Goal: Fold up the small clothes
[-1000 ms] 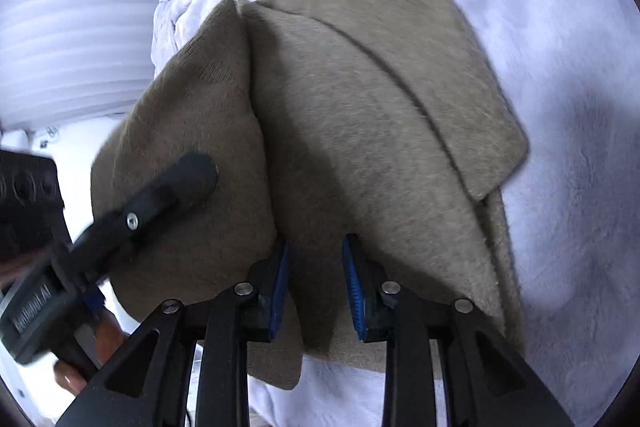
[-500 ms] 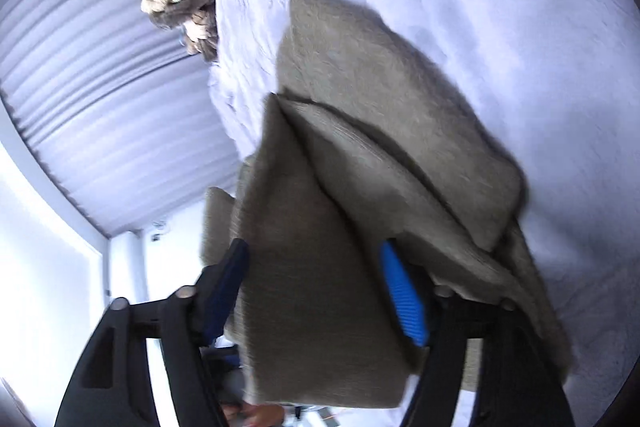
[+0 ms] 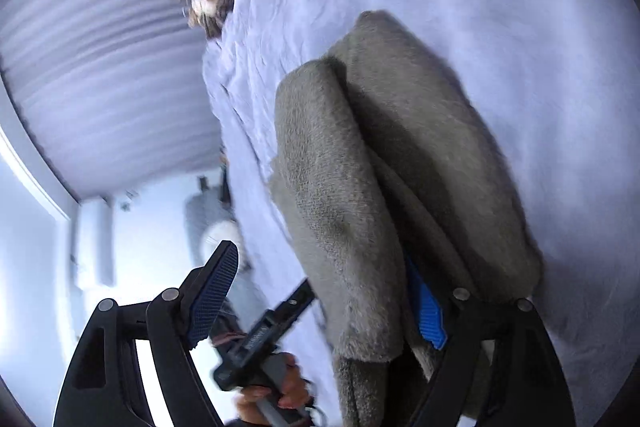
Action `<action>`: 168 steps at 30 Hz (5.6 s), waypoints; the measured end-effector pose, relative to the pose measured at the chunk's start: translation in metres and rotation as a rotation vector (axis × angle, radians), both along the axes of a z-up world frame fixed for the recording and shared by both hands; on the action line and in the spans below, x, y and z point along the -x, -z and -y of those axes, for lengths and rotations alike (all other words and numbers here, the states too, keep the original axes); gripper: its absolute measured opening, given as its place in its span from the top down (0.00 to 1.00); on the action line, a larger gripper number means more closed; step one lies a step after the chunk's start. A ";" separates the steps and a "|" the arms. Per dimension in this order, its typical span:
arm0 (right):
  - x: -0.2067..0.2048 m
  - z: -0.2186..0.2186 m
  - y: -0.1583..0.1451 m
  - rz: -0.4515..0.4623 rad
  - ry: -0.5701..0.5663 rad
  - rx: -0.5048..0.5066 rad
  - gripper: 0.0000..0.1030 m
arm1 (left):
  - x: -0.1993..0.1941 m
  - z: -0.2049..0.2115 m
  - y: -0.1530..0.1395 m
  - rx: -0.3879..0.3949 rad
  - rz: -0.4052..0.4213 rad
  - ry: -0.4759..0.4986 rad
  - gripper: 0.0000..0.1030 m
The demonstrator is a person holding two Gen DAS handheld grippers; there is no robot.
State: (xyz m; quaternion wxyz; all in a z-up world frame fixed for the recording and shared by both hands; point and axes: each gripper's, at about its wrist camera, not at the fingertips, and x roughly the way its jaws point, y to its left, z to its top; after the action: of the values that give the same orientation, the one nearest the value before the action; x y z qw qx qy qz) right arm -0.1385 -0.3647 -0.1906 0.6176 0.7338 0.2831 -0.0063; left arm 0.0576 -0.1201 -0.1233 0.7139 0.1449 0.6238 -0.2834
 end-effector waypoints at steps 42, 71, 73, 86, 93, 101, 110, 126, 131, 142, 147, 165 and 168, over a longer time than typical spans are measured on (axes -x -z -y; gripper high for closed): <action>0.050 -0.044 -0.080 -0.267 -0.248 0.498 0.74 | 0.088 -0.024 0.008 0.008 -0.171 0.232 0.52; 0.053 -0.033 -0.028 -0.490 -0.454 0.485 0.71 | 0.129 -0.021 -0.011 -0.158 -0.106 0.057 0.31; 0.057 -0.026 -0.011 -0.500 -0.422 0.395 0.69 | 0.133 -0.022 -0.015 -0.167 -0.099 0.048 0.31; 0.052 -0.025 -0.004 -0.438 -0.450 0.360 0.61 | 0.131 -0.006 -0.028 -0.199 -0.094 0.079 0.20; 0.060 -0.018 -0.007 -0.430 -0.444 0.349 0.50 | 0.136 0.004 -0.032 -0.200 -0.061 0.100 0.04; 0.051 -0.019 -0.008 -0.417 -0.463 0.342 0.40 | 0.140 0.003 -0.033 -0.197 -0.038 0.092 0.01; 0.055 0.001 -0.025 -0.394 -0.386 0.373 0.32 | 0.122 0.003 -0.014 -0.202 -0.038 0.109 0.01; 0.026 0.046 -0.031 -0.306 -0.268 0.381 0.35 | 0.023 0.020 -0.023 -0.008 -0.025 0.007 0.01; 0.008 0.054 -0.012 -0.304 -0.241 0.319 0.87 | 0.028 0.040 -0.007 -0.015 -0.009 0.033 0.01; 0.000 0.054 -0.021 -0.335 -0.314 0.431 0.72 | 0.022 0.039 0.007 0.029 -0.054 0.014 0.01; 0.018 0.067 -0.011 -0.244 -0.289 0.303 0.41 | 0.020 0.040 0.009 0.045 -0.074 0.001 0.01; -0.040 0.040 0.001 -0.088 -0.456 0.292 0.33 | 0.021 0.032 0.010 0.064 -0.095 0.012 0.01; -0.035 0.043 0.006 -0.084 -0.457 0.282 0.33 | 0.015 0.030 0.007 0.151 -0.161 0.040 0.01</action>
State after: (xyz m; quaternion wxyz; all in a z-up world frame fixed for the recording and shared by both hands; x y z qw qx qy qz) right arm -0.1039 -0.4081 -0.1966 0.6867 0.5569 0.4629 0.0637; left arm 0.0425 -0.1501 -0.1305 0.6644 0.0800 0.6531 -0.3544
